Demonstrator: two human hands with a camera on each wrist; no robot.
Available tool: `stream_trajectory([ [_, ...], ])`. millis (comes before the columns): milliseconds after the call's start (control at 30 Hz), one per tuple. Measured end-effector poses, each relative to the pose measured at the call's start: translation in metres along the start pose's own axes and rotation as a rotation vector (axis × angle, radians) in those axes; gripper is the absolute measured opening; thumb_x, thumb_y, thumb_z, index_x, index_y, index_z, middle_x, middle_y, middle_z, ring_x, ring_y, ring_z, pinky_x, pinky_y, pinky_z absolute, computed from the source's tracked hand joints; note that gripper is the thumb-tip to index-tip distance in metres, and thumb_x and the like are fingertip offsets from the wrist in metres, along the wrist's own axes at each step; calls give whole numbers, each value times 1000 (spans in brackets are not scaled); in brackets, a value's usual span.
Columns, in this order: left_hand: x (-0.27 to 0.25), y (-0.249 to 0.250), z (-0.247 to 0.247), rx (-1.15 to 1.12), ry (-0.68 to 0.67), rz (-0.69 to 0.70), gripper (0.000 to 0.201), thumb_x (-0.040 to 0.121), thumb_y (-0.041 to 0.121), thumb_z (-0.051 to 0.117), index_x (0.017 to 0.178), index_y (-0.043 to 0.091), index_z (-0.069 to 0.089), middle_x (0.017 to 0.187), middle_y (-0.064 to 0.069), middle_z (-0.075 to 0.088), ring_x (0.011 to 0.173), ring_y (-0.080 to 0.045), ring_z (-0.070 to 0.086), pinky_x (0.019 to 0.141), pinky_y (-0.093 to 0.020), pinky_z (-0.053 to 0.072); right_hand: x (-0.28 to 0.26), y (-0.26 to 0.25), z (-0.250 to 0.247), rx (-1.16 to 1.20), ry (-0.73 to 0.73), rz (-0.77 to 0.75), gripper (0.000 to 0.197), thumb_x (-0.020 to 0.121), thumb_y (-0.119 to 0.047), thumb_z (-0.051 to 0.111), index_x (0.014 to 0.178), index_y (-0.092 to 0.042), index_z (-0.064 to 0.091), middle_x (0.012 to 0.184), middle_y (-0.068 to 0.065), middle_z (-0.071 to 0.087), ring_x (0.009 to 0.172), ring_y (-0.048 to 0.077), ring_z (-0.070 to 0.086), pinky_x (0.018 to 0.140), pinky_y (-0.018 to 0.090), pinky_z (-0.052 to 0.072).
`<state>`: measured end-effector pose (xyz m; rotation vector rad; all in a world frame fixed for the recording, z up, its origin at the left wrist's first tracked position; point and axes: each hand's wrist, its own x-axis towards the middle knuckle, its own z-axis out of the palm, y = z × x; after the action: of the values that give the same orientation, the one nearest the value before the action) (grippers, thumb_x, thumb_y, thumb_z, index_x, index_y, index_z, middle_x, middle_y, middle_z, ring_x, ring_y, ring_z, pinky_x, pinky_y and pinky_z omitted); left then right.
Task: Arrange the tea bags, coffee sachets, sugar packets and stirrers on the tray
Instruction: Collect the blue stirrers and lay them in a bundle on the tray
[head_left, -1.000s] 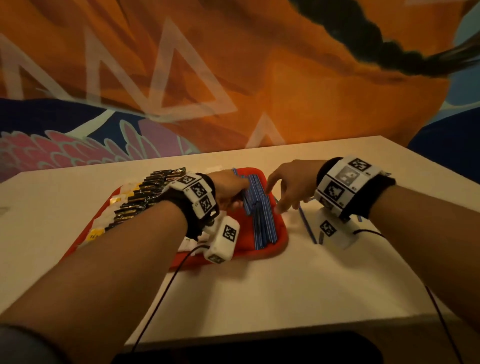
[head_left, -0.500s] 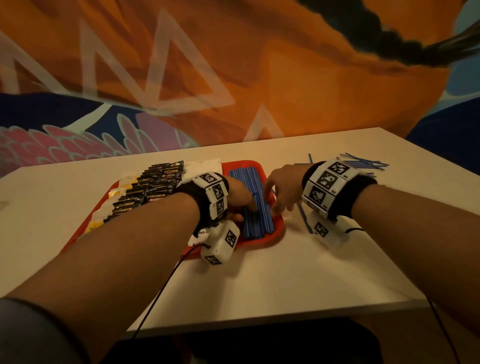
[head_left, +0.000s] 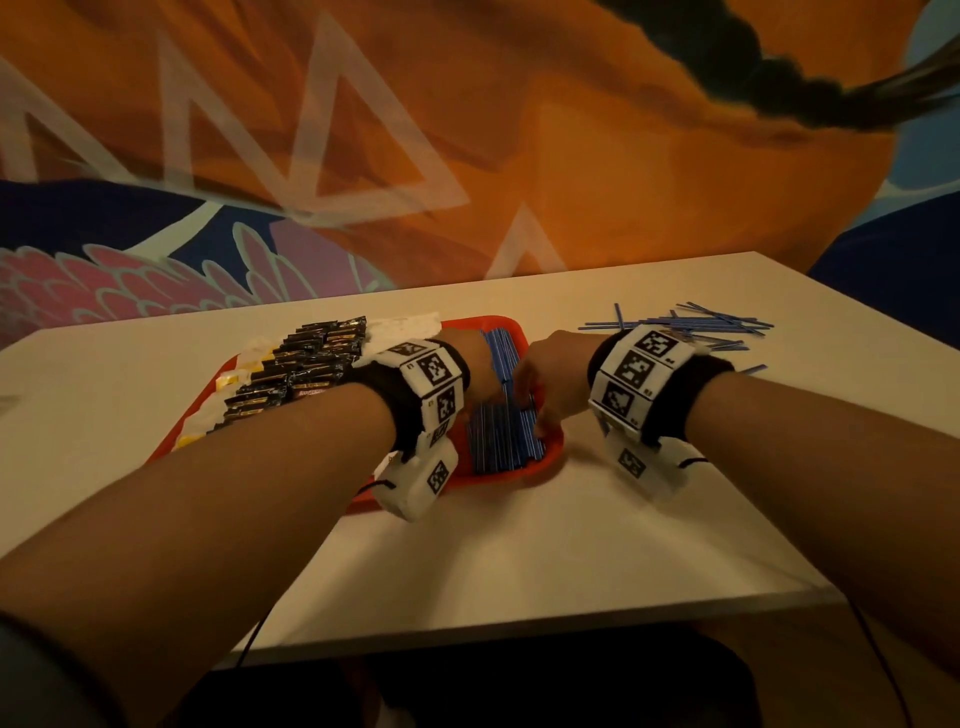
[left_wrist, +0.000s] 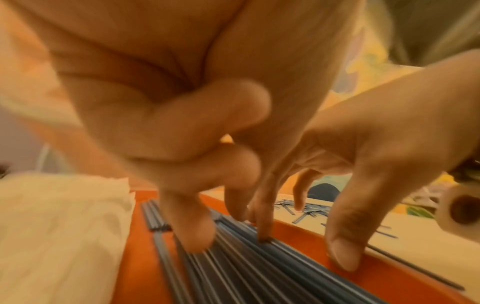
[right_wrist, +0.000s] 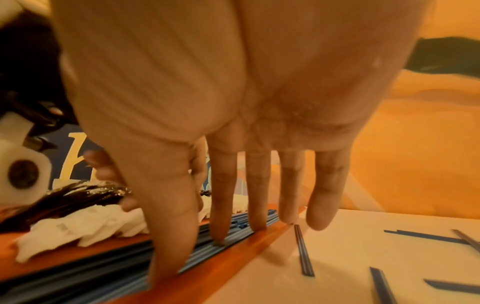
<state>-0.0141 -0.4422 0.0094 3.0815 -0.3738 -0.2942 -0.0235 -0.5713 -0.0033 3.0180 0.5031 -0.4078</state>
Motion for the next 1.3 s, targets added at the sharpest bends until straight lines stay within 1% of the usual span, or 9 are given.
stream_trajectory([
  [67, -1, 1, -2, 55, 54, 43, 33, 93, 33, 69, 114, 7, 66, 86, -3, 62, 82, -19, 61, 75, -27, 54, 1, -2, 0, 18, 13, 4, 55, 76, -42, 81, 125, -24, 64, 118, -1, 67, 108, 19, 61, 95, 35, 53],
  [233, 3, 3, 10, -51, -205, 72, 41, 84, 27, 79, 119, 9, 67, 104, -7, 74, 87, -20, 74, 83, -35, 61, 2, -7, 3, -6, -26, 1, 56, 75, -43, 81, 124, -22, 64, 116, -1, 68, 105, 19, 64, 92, 34, 54],
  [433, -5, 8, -6, 50, -134, 113, 37, 89, 35, 73, 114, 9, 69, 106, -7, 74, 96, -21, 72, 89, -35, 59, -13, 17, -13, 127, 33, 36, 50, 79, -39, 80, 125, -27, 64, 122, -9, 65, 110, 15, 59, 94, 30, 46],
  [700, 30, 44, -39, 21, -18, 176, 43, 93, 40, 68, 112, 0, 68, 96, -11, 73, 91, -26, 70, 87, -38, 58, -38, 111, -15, 100, 23, 329, 33, 76, -37, 83, 105, -26, 69, 106, -6, 67, 95, 15, 58, 85, 30, 45],
  [900, 48, 89, -18, 240, -94, 281, 43, 91, 44, 69, 113, 8, 67, 95, -4, 62, 92, -25, 60, 79, -35, 49, -49, 141, 7, -12, -128, 406, 36, 81, -36, 79, 109, -20, 66, 102, -3, 66, 70, 7, 57, 58, 17, 42],
  [1000, 71, 99, 9, 386, -122, 278, 52, 83, 58, 71, 108, 13, 69, 87, 3, 65, 83, -21, 62, 77, -33, 50, -49, 152, 16, -42, -105, 437, 42, 79, -36, 81, 116, -23, 65, 114, -1, 65, 100, 17, 61, 78, 24, 45],
  [1067, 84, 102, 18, 493, -104, 253, 51, 73, 62, 79, 99, 18, 73, 74, 4, 66, 76, -19, 65, 78, -40, 56, -48, 160, 24, -19, -77, 445, 41, 77, -36, 82, 112, -27, 65, 116, -2, 64, 103, 18, 59, 84, 28, 45],
  [1167, 59, 107, 12, 389, -158, 319, 27, 85, 33, 78, 94, 21, 55, 72, 7, 48, 63, -9, 47, 71, -27, 44, -45, 166, 27, 25, -21, 443, 30, 76, -37, 83, 100, -30, 66, 110, -5, 66, 93, 15, 57, 84, 28, 47],
  [1300, 54, 114, 13, 281, -105, 375, 32, 94, 29, 67, 118, 10, 56, 103, -5, 58, 79, -17, 51, 71, -29, 42, -42, 167, 27, 115, 21, 421, 24, 76, -29, 84, 95, -27, 70, 103, -6, 71, 94, 14, 62, 89, 30, 52],
])
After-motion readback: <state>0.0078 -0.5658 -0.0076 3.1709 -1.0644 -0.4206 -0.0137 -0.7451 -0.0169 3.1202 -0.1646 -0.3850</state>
